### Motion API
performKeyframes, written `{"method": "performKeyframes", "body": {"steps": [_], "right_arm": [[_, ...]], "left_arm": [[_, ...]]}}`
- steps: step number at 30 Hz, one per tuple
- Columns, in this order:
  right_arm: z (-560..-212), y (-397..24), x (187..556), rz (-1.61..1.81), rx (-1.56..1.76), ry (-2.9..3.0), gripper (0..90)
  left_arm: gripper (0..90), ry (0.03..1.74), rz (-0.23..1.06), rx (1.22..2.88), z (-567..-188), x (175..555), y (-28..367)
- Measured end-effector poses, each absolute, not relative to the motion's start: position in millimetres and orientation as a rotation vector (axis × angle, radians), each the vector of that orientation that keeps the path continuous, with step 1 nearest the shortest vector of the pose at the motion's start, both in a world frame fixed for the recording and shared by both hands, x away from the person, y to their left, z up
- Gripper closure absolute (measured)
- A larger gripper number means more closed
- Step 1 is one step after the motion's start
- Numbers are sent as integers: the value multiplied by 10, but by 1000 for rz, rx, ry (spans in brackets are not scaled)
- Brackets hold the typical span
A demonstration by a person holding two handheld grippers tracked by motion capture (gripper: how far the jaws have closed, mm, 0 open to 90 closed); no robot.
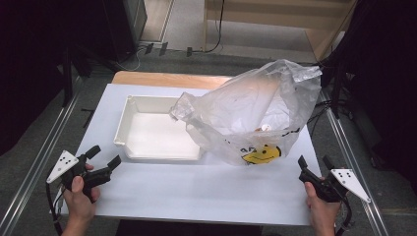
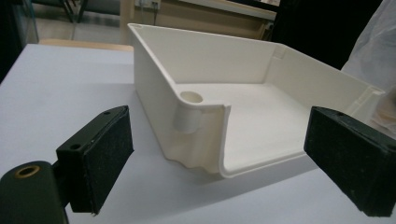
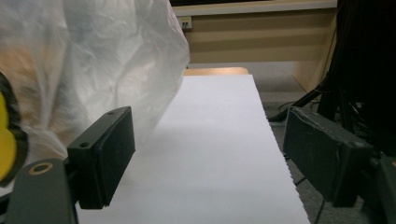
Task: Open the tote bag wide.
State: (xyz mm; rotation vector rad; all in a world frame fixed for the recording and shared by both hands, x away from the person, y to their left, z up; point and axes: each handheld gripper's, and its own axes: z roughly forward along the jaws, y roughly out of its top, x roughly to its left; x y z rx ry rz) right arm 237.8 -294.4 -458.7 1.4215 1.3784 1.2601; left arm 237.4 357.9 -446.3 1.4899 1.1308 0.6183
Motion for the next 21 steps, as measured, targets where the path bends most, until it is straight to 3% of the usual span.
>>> {"method": "performKeyframes", "body": {"steps": [21], "right_arm": [[-3934,-2565,2363,1391,1323,1423,173]], "left_arm": [[81,1031,568,1520,-4208,2444,3019]]}}
